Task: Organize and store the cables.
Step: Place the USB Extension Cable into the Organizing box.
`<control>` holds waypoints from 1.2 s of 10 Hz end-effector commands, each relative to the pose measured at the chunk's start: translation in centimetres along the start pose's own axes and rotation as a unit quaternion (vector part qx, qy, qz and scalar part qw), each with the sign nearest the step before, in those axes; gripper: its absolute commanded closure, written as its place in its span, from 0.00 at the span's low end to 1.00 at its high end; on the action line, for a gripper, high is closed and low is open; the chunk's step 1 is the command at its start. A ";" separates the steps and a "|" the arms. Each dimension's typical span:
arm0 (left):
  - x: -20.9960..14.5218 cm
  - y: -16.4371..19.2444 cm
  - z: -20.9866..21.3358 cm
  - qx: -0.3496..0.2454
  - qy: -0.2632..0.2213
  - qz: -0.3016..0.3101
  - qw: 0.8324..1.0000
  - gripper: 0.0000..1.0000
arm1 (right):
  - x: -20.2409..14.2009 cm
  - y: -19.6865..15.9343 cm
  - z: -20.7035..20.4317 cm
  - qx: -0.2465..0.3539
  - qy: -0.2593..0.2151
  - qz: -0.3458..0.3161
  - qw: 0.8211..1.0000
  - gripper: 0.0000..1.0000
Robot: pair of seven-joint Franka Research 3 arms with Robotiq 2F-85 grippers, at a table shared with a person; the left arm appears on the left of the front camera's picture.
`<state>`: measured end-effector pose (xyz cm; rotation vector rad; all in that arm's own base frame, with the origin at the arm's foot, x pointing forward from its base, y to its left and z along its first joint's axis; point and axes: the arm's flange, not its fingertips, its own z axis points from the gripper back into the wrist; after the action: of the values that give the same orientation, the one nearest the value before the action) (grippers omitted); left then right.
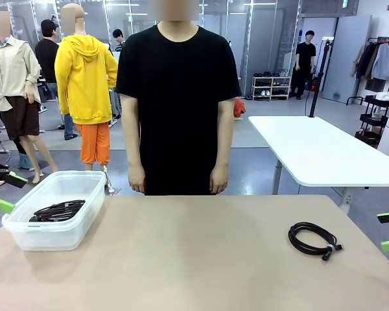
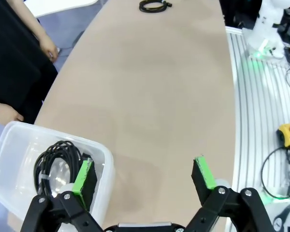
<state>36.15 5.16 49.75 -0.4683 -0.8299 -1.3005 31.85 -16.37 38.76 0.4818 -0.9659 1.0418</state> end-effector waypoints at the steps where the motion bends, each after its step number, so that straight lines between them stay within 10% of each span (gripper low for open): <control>1: 0.5 -0.5 0.2 -0.005 0.001 0.007 1.000 0.00 | 0.3 0.0 -0.1 -0.004 -0.003 -0.010 1.000 0.00; 12: 0.5 -0.5 0.2 -0.005 0.001 0.007 1.000 0.00 | 9.4 -1.1 -7.1 0.024 0.227 0.063 0.972 0.00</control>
<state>35.93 5.05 49.91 -0.4637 -0.8256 -1.3045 36.62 -7.28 42.64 0.2442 -0.6150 1.1980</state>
